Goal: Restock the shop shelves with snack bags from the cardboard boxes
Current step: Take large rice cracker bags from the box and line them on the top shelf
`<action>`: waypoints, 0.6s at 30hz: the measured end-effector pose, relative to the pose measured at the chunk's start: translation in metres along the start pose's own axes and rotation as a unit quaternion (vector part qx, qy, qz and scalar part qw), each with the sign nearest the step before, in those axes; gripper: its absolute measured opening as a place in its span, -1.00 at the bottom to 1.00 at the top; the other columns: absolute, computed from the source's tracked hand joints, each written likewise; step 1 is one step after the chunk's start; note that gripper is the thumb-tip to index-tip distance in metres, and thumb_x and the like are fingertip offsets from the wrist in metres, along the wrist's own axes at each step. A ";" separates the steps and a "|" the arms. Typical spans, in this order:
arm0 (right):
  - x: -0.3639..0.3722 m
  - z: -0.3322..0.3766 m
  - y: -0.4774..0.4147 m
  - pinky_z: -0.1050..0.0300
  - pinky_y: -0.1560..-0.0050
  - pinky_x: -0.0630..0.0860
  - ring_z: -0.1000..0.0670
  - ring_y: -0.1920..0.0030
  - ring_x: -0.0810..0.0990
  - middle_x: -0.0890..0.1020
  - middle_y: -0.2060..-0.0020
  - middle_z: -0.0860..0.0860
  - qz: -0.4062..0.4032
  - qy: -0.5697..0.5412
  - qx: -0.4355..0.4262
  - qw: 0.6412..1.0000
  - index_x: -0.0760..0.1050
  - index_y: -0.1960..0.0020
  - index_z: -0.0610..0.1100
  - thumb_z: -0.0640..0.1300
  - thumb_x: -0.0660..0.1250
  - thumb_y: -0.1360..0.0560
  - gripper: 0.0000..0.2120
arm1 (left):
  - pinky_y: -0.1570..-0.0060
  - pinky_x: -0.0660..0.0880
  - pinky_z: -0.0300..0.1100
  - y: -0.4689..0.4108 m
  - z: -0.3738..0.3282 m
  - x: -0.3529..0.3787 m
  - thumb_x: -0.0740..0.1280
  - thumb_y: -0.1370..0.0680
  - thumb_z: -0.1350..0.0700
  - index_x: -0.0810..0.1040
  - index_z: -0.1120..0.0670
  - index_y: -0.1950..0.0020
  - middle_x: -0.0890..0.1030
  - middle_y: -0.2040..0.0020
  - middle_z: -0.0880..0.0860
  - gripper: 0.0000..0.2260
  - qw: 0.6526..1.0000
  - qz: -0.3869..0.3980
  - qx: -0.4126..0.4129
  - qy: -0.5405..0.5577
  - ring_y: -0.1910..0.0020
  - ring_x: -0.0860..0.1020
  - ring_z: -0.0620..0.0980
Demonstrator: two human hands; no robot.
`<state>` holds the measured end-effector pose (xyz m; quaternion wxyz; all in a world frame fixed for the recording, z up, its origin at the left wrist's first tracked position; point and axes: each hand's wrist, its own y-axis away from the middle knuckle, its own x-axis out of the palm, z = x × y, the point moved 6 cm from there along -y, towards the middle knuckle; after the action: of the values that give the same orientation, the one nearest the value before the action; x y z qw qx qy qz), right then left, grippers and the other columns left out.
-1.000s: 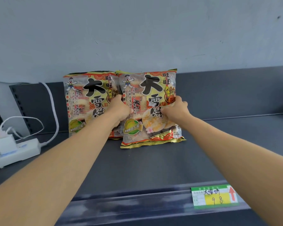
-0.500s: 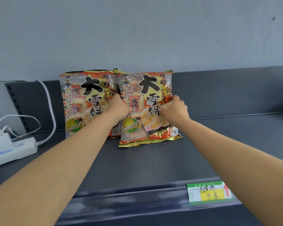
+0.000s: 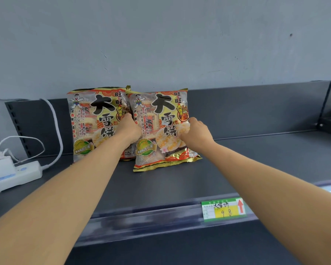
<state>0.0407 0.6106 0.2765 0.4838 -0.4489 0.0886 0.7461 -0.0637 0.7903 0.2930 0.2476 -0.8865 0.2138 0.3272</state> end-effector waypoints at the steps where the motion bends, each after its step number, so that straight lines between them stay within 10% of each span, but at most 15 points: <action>1: -0.001 0.002 0.003 -0.16 -0.26 0.44 -0.19 -0.29 0.41 0.41 -0.32 -0.16 -0.001 0.004 -0.007 1.000 0.24 -0.41 -0.19 -0.09 0.27 -0.54 -0.50 | -0.08 0.47 -0.01 0.003 -0.002 -0.002 0.31 -0.51 0.30 0.31 0.20 -0.37 0.47 -0.27 0.17 -0.56 1.000 -0.003 0.006 -0.011 -0.18 0.49 0.19; 18: -0.104 -0.104 0.104 -0.04 -0.32 0.32 -0.14 -0.33 0.37 0.48 -0.29 -0.11 -0.058 0.202 -0.052 0.976 0.36 -0.38 -0.15 -0.05 0.24 -0.56 -0.58 | -0.15 0.32 -0.26 0.200 -0.153 0.069 0.29 -0.55 0.22 0.38 0.11 -0.37 0.45 -0.28 0.05 -0.62 0.919 0.110 0.377 0.032 -0.22 0.45 -0.03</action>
<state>0.0319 0.4312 0.2637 0.4743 -0.6189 0.1197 0.6146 -0.0512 0.5292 0.2876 0.5193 -0.7083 0.4253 0.2187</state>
